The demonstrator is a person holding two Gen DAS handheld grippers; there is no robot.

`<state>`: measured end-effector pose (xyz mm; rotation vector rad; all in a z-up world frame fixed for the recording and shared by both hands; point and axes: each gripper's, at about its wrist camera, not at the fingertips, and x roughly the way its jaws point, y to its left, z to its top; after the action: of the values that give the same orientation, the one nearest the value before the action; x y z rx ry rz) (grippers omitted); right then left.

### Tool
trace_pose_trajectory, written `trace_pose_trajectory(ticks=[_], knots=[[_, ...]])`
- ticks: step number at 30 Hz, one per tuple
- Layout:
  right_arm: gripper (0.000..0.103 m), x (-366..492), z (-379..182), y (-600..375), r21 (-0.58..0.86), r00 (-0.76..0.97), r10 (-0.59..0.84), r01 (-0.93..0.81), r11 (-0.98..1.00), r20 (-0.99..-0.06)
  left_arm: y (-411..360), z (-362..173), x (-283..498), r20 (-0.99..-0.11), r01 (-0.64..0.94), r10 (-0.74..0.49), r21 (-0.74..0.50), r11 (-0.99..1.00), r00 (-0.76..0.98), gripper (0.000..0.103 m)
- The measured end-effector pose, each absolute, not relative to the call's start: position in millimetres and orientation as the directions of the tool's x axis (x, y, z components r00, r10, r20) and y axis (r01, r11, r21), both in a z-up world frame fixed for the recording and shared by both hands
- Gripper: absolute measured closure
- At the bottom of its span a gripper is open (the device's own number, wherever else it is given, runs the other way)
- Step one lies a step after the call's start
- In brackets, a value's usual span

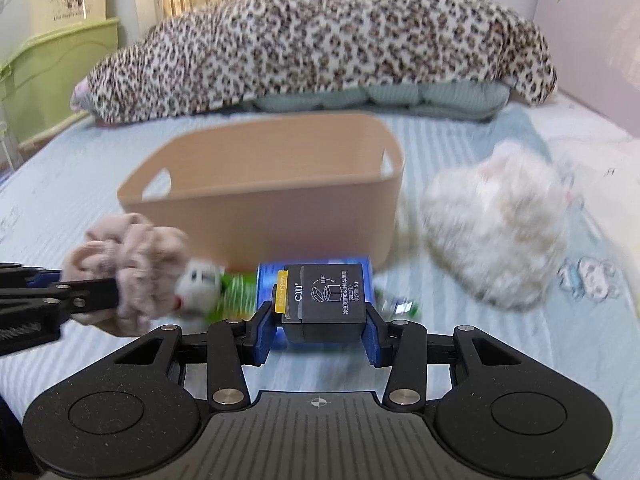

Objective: Organize objects
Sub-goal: 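Carry both items over the basket and open both tools to drop them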

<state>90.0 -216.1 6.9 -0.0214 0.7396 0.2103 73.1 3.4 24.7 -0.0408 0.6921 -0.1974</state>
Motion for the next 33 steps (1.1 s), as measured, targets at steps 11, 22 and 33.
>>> trace_pose_trajectory(ticks=[11, 22, 33], knots=[[0.062, 143, 51, -216, 0.03, 0.782, 0.188, -0.212, 0.977, -0.594, 17, 54, 128, -0.546, 0.1, -0.094, -0.019, 0.995, 0.832, 0.077], [0.062, 224, 41, -181, -0.005, 0.751, 0.203, -0.265, 0.964, -0.628, 5, 22, 217, -0.605, 0.072, -0.05, 0.012, 0.997, 0.795, 0.077], [0.061, 256, -2, -158, -0.017, 0.665, 0.183, -0.283, 0.959, -0.724, 1, -26, 248, -0.708, 0.09, -0.04, 0.034, 0.995, 0.705, 0.073]])
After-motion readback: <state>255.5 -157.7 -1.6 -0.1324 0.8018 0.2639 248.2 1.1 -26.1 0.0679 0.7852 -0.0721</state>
